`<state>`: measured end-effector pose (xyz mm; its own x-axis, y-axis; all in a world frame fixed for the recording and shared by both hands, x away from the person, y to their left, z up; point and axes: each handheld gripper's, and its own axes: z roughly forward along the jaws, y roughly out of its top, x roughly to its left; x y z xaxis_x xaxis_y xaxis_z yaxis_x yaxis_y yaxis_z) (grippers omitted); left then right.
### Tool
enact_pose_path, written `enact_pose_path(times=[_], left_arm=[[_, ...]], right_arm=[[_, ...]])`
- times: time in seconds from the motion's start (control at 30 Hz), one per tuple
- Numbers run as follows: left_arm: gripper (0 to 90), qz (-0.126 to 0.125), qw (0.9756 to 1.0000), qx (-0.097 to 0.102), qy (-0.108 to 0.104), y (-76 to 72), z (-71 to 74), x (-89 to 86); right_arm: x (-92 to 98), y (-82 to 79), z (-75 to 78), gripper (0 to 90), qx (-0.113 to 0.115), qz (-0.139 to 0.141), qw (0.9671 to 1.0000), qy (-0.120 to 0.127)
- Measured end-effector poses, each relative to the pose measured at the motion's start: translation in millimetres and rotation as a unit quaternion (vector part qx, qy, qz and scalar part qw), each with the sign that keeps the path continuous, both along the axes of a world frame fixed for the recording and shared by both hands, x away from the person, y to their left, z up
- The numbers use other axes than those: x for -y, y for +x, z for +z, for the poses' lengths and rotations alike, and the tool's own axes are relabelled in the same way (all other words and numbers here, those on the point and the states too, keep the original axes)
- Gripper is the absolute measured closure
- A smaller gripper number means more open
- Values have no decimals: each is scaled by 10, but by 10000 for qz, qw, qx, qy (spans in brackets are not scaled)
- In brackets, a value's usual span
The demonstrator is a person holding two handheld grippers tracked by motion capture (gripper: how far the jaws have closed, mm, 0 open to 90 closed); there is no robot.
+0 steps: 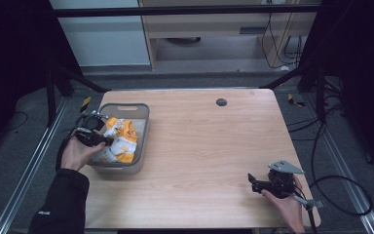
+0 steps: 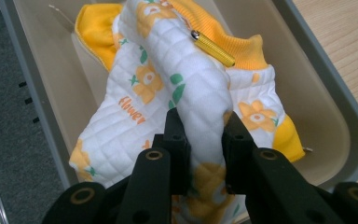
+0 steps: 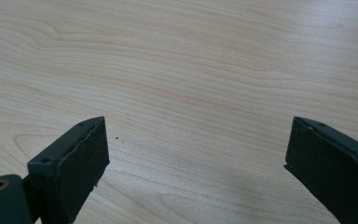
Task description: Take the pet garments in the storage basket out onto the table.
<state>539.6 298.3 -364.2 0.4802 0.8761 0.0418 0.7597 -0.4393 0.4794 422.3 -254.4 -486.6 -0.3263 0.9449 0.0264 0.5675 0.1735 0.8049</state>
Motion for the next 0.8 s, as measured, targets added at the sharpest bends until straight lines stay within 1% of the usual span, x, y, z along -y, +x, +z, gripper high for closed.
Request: enact_pose_path(times=[0.1, 0.3, 0.4, 0.5, 0.63, 0.67, 0.8], left_arm=[[754, -13, 10000, 85, -3, -17, 58, 1], [754, -35, 9998, 173, -40, -37, 171, 0], [754, -84, 9997, 234, -25, -60, 233, 8], [754, -123, 9995, 299, -66, -88, 292, 22], [754, -211, 9991, 359, -66, -126, 352, 56], [754, -230, 9990, 368, -67, -133, 365, 65], [754, -299, 9988, 380, -42, -158, 432, 87]], right_arm=[[0, 0, 0, 59, 1, -1, 10000, -2], [1, 0, 1, 59, 7, -7, 10000, -30], [4, -1, 4, 59, 20, -15, 10000, -19], [1, -3, 5, 59, 12, -12, 10000, -12], [0, -3, 6, 59, 14, -11, 10000, -14], [-2, -6, 9, 59, -4, -18, 10000, 9], [0, -6, 6, 59, 18, -14, 10000, -26]])
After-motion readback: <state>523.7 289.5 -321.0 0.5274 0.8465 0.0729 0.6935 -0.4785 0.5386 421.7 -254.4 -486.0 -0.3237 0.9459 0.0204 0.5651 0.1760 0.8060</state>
